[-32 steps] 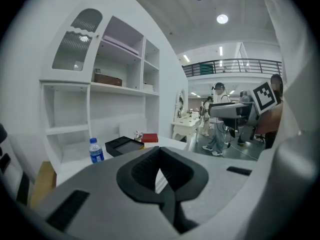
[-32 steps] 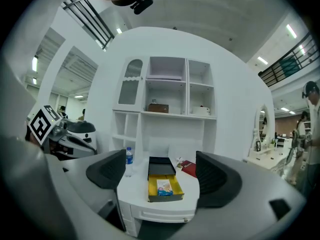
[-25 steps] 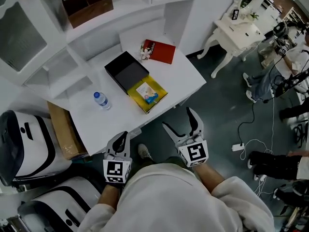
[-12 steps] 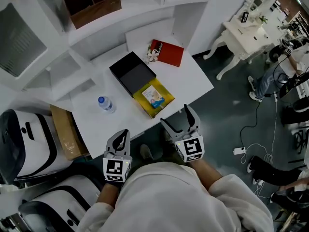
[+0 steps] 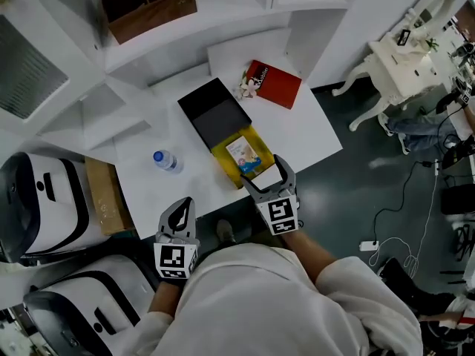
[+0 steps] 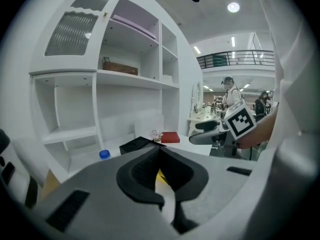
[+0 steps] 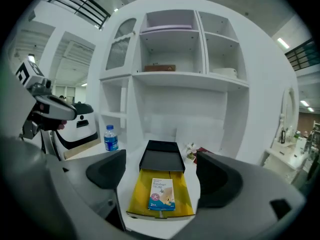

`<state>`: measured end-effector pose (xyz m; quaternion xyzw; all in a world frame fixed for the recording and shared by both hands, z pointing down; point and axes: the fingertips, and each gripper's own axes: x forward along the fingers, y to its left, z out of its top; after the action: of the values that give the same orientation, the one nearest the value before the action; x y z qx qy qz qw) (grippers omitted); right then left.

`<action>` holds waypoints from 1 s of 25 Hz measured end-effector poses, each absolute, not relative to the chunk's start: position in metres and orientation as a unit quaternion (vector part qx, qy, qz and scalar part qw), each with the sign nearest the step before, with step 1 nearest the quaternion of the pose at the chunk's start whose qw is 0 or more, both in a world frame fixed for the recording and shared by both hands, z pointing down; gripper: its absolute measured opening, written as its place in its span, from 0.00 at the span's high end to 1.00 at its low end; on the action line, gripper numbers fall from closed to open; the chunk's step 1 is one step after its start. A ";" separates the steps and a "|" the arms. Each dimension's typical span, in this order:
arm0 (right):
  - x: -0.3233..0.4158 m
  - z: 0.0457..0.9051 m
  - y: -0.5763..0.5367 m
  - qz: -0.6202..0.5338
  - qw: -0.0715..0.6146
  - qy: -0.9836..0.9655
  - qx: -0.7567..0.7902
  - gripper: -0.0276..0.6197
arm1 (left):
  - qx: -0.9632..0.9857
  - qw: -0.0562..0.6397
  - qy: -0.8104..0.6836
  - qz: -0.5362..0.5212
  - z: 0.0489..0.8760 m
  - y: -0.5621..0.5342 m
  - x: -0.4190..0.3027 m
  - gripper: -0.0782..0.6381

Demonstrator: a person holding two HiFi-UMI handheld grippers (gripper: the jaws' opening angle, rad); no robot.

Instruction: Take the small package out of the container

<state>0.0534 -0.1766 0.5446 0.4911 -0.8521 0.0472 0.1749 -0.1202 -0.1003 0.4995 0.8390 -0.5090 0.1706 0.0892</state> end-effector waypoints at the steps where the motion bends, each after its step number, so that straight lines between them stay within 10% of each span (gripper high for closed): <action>1: 0.051 0.552 -0.183 0.051 0.182 -0.854 0.485 0.30 | 0.836 0.091 -0.514 0.171 0.499 -0.103 -0.121 0.88; 25: 0.026 0.718 -0.262 0.147 0.344 -0.836 0.402 0.30 | 0.781 0.135 -0.576 0.200 0.520 -0.132 -0.152 0.88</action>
<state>0.0259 -0.2625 0.7179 0.4019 -0.8357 0.1466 0.3444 -0.1525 -0.1323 0.5203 0.7808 -0.5762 0.2001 0.1355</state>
